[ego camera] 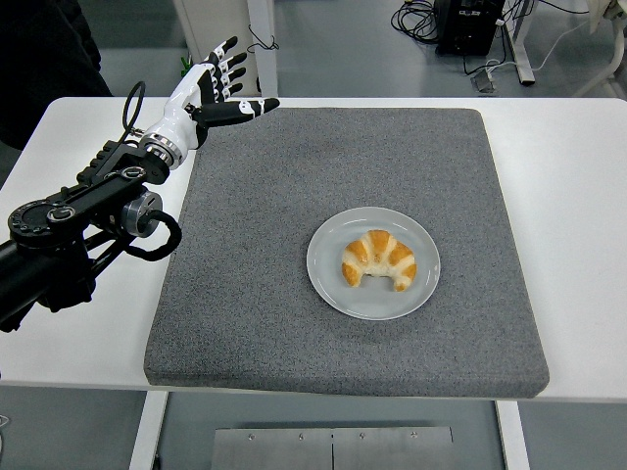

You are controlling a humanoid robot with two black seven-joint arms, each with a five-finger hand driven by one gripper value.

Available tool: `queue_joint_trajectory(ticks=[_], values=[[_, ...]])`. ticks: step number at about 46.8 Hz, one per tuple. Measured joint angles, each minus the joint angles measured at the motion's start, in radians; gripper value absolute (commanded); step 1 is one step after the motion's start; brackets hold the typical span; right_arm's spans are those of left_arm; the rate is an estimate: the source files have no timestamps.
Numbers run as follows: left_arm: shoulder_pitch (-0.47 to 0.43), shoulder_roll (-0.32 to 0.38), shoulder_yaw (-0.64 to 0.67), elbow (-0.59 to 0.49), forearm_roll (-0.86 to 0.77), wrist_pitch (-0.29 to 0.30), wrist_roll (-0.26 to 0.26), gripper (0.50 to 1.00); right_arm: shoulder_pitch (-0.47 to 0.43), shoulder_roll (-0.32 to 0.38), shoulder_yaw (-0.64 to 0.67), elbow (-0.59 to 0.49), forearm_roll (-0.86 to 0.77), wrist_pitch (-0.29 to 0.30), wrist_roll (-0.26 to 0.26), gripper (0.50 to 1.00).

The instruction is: Place the bread on the plate

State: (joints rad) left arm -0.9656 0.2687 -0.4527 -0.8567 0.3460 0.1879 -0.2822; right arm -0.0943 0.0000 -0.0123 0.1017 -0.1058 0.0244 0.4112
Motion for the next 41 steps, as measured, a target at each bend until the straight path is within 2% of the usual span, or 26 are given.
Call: queue_joint_trajectory(ticks=[11,19,33,41], values=[[0.036,-0.041,-0.115,0.075,-0.08,-0.027,-0.011,0.969,0.001,0.0,0.0,0.0,0.0,0.0,0.0,1.0],[0.066,-0.069,-0.229,0.135,-0.121,-0.097,-0.013,0.969,0.004,0.0,-0.002,0.0,0.0,0.0,0.0,1.0],[0.069,-0.115,-0.299,0.31,-0.204,-0.229,-0.014,0.969,0.013,0.0,-0.002,0.001,0.0,0.0,0.0,1.0],[0.067,-0.116,-0.315,0.335,-0.209,-0.264,-0.014,0.969,0.013,0.0,-0.004,0.002,0.0,0.001,0.0,1.0]])
